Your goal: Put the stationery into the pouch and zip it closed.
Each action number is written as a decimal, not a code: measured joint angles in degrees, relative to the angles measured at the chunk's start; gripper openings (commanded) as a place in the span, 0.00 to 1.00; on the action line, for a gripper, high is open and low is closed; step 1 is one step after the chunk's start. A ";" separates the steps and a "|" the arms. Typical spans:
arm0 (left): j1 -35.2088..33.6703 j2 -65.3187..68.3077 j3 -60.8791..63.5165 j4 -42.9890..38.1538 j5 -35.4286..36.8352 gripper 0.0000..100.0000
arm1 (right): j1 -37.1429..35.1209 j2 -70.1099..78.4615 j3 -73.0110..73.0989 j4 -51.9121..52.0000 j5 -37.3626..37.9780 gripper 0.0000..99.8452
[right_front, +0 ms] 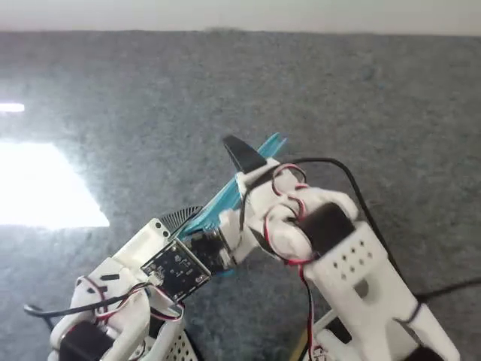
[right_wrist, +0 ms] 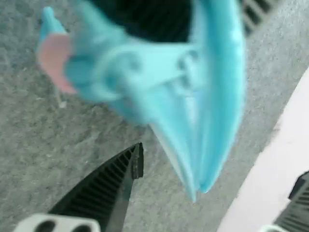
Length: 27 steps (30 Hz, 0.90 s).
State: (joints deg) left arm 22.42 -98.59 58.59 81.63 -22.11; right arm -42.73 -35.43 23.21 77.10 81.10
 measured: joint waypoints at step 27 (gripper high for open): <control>-0.53 0.00 -1.85 0.00 0.00 0.22 | 0.70 10.73 -10.29 0.79 -16.70 0.01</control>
State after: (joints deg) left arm 21.89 -98.59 56.75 81.63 -22.11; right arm -42.02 -24.70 12.92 77.89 64.40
